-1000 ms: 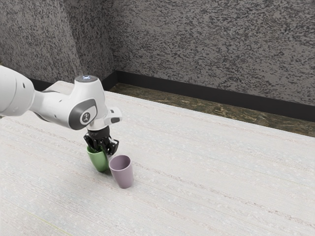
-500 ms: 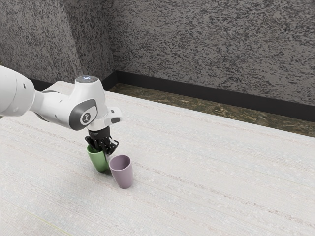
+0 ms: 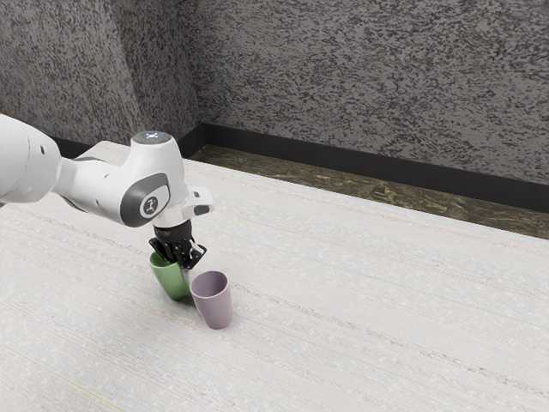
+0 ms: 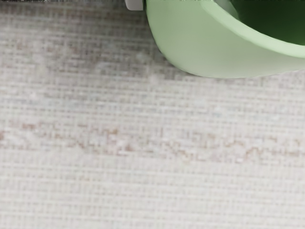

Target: Place the left cup onto the right cup

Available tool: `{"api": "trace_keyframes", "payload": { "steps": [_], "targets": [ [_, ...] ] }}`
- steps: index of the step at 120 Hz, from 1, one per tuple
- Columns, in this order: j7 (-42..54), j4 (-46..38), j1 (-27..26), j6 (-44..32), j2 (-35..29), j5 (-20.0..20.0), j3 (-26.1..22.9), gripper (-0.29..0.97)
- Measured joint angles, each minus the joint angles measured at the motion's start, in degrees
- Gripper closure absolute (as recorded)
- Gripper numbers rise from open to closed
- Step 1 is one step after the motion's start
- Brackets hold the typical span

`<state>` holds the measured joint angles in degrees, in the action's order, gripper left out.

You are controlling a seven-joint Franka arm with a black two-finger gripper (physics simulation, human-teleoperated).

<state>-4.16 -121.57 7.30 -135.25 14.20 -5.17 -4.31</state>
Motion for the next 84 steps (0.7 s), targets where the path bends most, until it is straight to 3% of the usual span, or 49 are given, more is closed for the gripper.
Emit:
{"api": "trace_keyframes", "payload": {
  "steps": [84],
  "targets": [
    [-0.86, 1.02, -0.19, 4.81, -3.68, -0.72, -0.41, 0.78]
  ]
}}
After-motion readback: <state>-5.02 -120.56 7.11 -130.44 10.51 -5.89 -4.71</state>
